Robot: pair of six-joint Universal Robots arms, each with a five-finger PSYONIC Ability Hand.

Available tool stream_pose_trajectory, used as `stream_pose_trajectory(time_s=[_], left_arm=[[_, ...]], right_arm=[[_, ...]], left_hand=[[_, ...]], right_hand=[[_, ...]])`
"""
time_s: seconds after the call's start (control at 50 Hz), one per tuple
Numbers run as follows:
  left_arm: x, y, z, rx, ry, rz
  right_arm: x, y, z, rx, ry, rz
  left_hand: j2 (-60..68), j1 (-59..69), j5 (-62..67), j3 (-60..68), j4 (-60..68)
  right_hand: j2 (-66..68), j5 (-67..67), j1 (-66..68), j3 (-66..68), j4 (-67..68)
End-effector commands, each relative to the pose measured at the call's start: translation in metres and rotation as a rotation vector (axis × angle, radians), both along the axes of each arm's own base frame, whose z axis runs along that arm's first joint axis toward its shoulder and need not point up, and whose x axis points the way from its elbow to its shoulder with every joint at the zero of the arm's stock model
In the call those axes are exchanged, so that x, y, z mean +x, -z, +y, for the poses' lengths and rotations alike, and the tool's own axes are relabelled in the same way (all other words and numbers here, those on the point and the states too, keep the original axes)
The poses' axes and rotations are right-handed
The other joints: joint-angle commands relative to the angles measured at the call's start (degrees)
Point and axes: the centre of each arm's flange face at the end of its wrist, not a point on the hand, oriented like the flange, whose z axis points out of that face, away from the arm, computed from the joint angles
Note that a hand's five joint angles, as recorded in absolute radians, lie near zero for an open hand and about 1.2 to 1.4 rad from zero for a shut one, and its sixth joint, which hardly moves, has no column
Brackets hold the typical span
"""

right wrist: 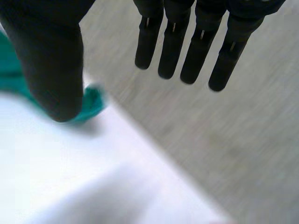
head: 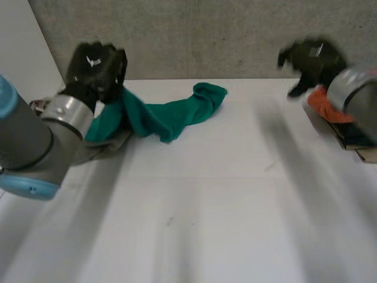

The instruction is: Fold the laundry.

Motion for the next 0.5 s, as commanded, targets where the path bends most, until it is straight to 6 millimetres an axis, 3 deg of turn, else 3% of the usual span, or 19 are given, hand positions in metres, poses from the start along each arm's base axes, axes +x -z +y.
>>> stream_pose_trajectory(time_s=[0.02, 0.1, 0.24, 0.38, 0.5], left_arm=[[0.0, -0.011, 0.0, -0.033, -0.023, -0.016], [-0.001, -0.041, 0.011, -0.064, -0.01, -0.001], [-0.004, -0.099, 0.054, -0.11, 0.054, 0.028], [-0.003, -0.134, 0.093, -0.152, 0.116, 0.066], [-0.003, -0.15, 0.121, -0.184, 0.16, 0.098]], right_arm=[[0.013, 0.079, 0.043, 0.333, 0.108, -0.012], [0.025, 0.09, 0.061, 0.429, 0.142, -0.134], [0.064, 0.103, 0.087, 0.58, 0.103, -0.372], [0.094, 0.103, 0.078, 0.549, 0.106, -0.519], [0.117, 0.108, 0.073, 0.532, 0.128, -0.579]], left_hand=[[11.28, 12.39, 14.61, 11.63, 11.07], [11.28, 12.39, 14.61, 11.63, 11.07], [11.28, 12.39, 14.61, 11.63, 11.07], [11.28, 12.39, 14.61, 11.63, 11.07], [11.28, 12.39, 14.61, 11.63, 11.07]], right_hand=[[-8.28, -7.47, -8.0, -8.41, -8.53], [-15.17, -14.36, -14.89, -15.3, -15.42], [-19.88, -19.08, -19.61, -20.01, -20.13], [-24.1, -23.29, -23.82, -24.23, -24.35], [-24.61, -23.8, -24.33, -24.74, -24.86]])
